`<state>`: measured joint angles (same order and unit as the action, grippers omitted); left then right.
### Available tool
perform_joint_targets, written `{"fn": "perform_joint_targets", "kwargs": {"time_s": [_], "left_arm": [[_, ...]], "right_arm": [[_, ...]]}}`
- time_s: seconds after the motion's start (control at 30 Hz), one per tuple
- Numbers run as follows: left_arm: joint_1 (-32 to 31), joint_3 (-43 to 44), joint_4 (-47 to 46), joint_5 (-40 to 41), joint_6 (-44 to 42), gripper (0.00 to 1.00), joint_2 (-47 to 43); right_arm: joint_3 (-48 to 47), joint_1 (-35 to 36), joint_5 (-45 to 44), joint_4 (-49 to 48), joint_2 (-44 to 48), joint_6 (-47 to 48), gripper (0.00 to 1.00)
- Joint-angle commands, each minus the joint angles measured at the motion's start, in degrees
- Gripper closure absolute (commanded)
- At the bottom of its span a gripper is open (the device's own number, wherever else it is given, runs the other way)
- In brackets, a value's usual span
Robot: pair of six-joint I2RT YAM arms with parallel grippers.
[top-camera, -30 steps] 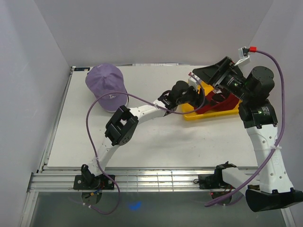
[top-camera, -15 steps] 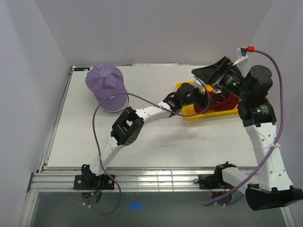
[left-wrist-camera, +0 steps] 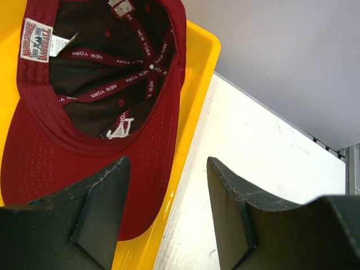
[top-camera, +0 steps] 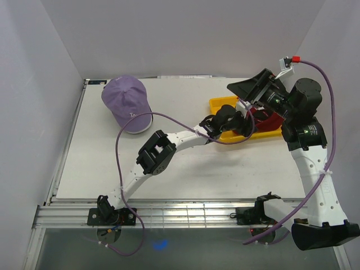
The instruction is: Stack the hats
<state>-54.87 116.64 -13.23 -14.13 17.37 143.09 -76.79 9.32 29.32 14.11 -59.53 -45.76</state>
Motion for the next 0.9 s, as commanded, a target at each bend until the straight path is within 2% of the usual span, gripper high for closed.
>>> {"fn": "perform_joint_targets", "kwargs": {"time_s": [0.0,0.7,0.87], "left_arm": [[-0.2,1.8,0.1,1.0,-0.8,0.33,-1.1],[-1.1,5.8,2.3,4.3,-3.1,0.33,3.2],[-1.2,6.5,2.7,7.0,-3.0,0.37,3.7]], "right_arm": [[0.0,-0.3,0.5,-0.9,0.4,1.6,0.23],[0.1,-0.3,0.8,-1.6,-0.5,2.0,0.23],[0.2,-0.3,0.9,-1.5,-0.5,2.2,0.23]]}}
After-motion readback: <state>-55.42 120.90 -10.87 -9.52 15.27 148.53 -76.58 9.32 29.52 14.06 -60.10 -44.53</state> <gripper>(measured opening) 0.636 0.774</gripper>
